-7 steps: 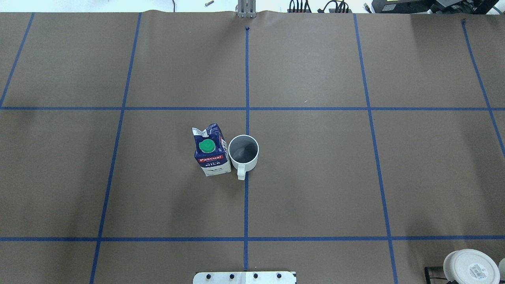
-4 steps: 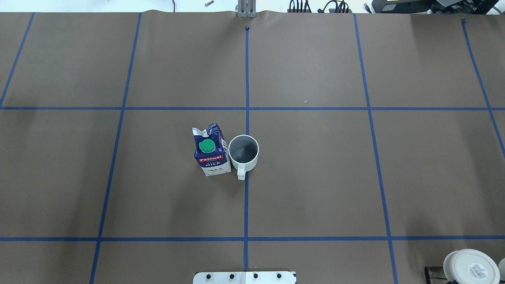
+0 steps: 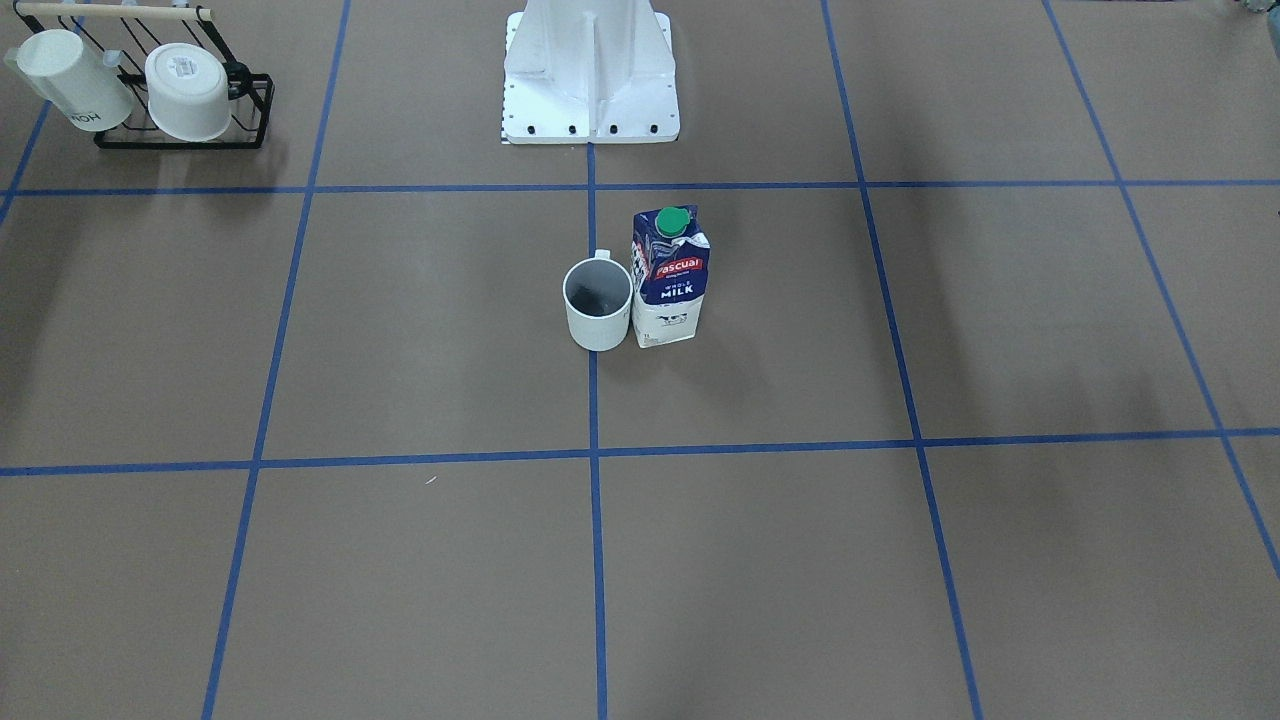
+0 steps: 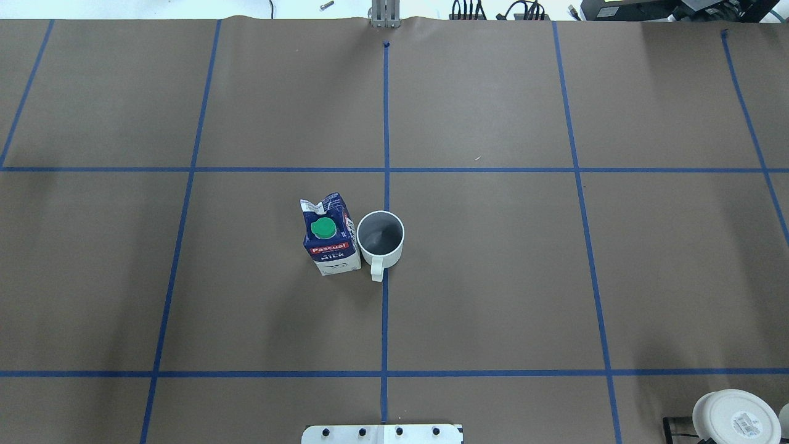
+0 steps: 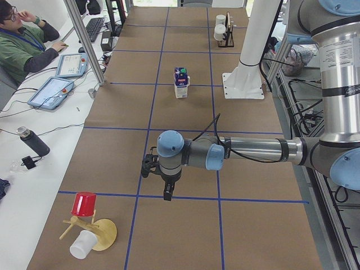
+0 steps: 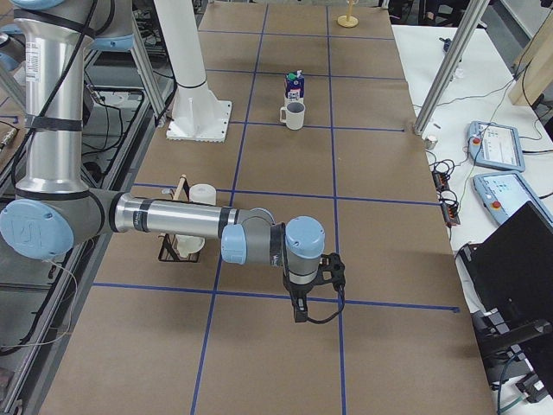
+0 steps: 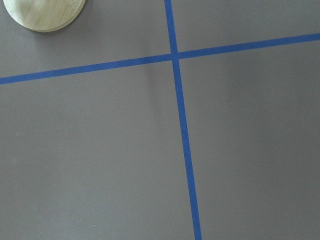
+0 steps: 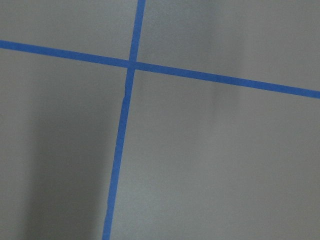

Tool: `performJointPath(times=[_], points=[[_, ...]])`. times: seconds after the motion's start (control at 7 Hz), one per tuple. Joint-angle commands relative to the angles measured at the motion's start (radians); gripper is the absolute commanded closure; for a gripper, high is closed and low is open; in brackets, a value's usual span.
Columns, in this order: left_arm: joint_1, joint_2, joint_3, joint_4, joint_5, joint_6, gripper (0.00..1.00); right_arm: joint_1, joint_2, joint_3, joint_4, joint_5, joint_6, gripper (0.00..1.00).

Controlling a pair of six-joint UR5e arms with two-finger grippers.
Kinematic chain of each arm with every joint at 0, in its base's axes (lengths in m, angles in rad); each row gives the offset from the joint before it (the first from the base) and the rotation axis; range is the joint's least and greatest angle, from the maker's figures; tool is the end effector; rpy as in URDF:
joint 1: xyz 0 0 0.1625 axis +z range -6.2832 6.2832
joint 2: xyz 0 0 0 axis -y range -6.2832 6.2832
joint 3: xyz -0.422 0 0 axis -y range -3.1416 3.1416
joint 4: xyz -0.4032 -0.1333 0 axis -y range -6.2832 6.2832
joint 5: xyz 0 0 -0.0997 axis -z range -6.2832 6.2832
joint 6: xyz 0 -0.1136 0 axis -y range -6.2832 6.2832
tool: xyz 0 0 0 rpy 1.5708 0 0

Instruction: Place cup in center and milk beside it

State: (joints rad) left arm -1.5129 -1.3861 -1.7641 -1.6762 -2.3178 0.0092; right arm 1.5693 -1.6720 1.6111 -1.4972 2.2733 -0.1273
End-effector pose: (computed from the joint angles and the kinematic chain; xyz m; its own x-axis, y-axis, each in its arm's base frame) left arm -0.0309 -0.4367 0.6453 0.7275 0.1287 -0.6740 -0.0642 0.9907 0.1200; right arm 0.0592 -0.4607 0.6923 0.7568 -0.1362 0.6392 0.0984 0.9906 0.0946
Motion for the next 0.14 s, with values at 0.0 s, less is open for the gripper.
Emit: performJointPath(times=[0.0], points=[[-0.001,0.001,0.000,0.001,0.000,0.000,0.01,0.000,0.000,0.001,0.000,0.000,0.000,0.00]])
